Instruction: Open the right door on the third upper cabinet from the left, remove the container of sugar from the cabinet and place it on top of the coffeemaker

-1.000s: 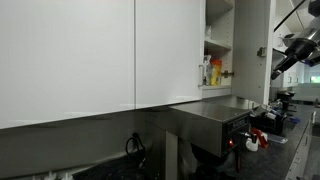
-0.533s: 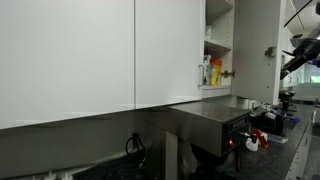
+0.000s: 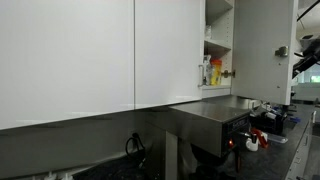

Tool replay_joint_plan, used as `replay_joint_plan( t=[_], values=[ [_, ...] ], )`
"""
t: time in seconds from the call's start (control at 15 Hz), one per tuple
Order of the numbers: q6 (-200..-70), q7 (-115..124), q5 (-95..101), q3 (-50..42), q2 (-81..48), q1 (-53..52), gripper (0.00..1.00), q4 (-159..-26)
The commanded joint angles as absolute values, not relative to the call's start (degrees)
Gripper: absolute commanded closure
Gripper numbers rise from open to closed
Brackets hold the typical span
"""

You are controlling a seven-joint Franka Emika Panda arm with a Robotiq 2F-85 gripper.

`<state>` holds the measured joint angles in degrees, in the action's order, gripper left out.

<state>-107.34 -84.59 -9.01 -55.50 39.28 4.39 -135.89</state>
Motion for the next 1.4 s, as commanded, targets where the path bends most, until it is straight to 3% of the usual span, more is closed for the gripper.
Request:
replay_joint_plan(
  t=[0.0,0.4,0.47,0.73,1.2,1.33],
  values=[
    [-99.3,-82.7,-14.4,-55.7,37.4,4.4,0.98,-129.3],
    [-97.2,-84.5,-15.3,-56.2,35.0,5.5,0.98,-127.4],
    [-96.8,-84.6,-15.3,-56.2,34.7,5.7,0.65,-127.2],
    [-95.6,-83.5,-15.9,-56.1,33.9,6.9,0.61,-126.4],
    [-88.4,-74.5,-17.6,-53.6,34.8,9.6,0.09,-120.0],
    [-90.1,-70.2,-16.4,-50.9,34.7,11.1,0.00,-119.9]
  ],
)
